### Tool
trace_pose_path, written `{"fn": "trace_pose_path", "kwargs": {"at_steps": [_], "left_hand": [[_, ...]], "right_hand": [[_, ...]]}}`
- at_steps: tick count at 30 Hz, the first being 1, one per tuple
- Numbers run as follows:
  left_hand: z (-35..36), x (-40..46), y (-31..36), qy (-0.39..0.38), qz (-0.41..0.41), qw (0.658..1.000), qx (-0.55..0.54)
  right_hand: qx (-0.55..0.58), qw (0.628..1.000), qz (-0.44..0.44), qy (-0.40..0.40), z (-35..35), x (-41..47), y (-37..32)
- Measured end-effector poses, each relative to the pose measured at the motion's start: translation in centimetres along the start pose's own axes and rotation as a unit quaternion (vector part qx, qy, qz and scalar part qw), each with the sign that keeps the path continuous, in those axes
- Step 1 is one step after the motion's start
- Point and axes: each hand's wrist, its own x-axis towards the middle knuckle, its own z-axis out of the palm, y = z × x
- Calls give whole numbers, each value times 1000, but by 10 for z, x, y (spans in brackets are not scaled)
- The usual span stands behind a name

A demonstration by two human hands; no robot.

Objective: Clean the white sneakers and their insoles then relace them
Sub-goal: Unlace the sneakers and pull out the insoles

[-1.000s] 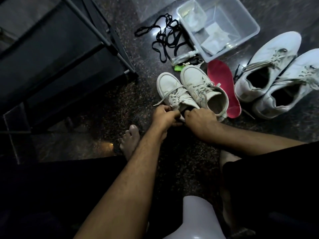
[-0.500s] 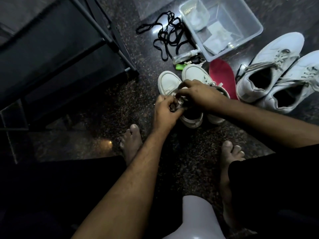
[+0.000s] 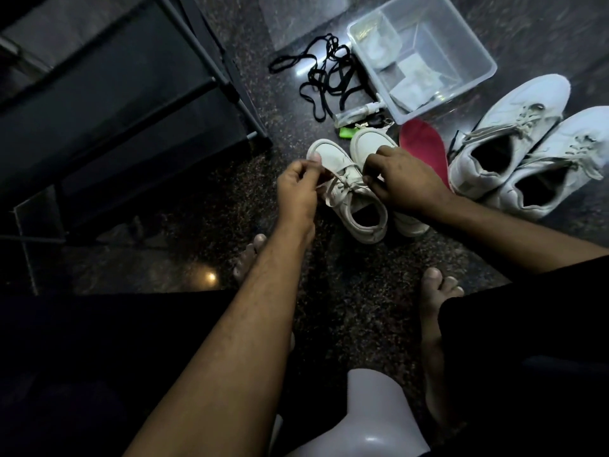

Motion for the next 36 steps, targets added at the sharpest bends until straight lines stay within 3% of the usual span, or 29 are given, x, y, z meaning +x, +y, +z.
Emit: {"fn": "trace_pose_path", "kwargs": {"at_steps": [3,6,8,10,11,12,13,15,16,17,18,20,21,22,24,25,29,31,33,36], "left_hand": [[1,-15,25,-19,-25,995,-91],[-1,-28,54,-74,0,986,-149],[-9,-28,66,-64,0,985,-161],[-23,-21,67,-29,43,996,-66],[-31,-16,64,-15,84,995,46],[-42,-12,59,-7,127,971,200],[-51,-9,52,-14,144,917,372],[-62,-10,36,-99,58,761,638],[-65,-10,27,-146,-2,715,683],[-61,-14,22,-172,-33,718,674],[-55,-18,19,-165,-22,773,612],[-41,-20,23,-28,92,919,383],[-34,-19,33,57,170,947,265],[-29,-11,46,120,223,952,171],[-24,1,71,178,254,950,47],[-24,8,77,195,253,946,51],[-23,12,55,223,207,914,269],[-17,7,37,186,163,904,350],[-8,4,21,103,82,890,436],[4,4,0,-41,31,907,419]], "right_hand": [[16,1000,5,-10,-3,-4,-3],[-55,998,6,-17,5,-10,-10],[-91,995,26,-14,15,-12,-11],[-90,995,43,-5,21,-13,-9],[-80,996,44,0,22,-13,-8],[-63,997,41,7,22,-13,-7],[-43,998,38,15,22,-13,-7],[-15,999,33,29,20,-15,-5],[-12,999,29,31,19,-16,-3],[-15,999,23,30,19,-17,-1],[-23,999,16,26,20,-17,1],[-30,999,-5,8,21,-18,3],[-24,1000,-15,-3,22,-18,4],[-12,1000,-16,-14,23,-18,4],[16,999,0,-37,21,-15,2],[28,998,10,-50,20,-13,2],[68,992,28,-100,13,-5,2],[78,991,39,-101,12,-3,2],[87,990,58,-89,14,-2,-1],[67,992,69,-82,14,2,-7]]}}
